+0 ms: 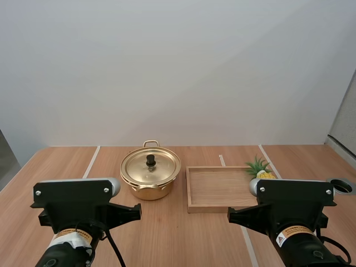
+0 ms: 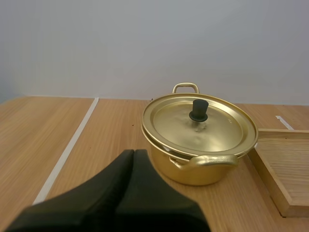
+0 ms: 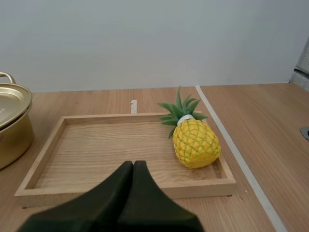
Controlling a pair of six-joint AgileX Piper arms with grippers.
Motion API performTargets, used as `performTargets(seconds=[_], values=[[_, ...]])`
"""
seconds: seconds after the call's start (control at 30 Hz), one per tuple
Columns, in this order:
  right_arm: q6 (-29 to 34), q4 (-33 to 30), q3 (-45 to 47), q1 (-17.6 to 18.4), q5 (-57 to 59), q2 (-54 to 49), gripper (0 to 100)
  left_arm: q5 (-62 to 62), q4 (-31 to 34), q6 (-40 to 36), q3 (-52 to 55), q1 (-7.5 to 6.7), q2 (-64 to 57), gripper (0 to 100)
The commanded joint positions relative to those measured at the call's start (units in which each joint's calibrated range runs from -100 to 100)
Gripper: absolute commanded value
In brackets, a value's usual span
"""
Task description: Open the pot, put the grape inside, and close it
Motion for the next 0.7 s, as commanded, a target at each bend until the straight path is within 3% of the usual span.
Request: performTargets(seconds=[0.0,0.67], values=[[-0.4,-0.1,0.0,-0.1,0.2,-0.4,0,-0.2,0.0,-0.2,0.0,-0.20,-0.3,0],[-0.4,-0.1,0.0,-0.1,0.2,-0.4,0,-1.5,0.0,-0.2,0.0,-0.20,-0.3,0]])
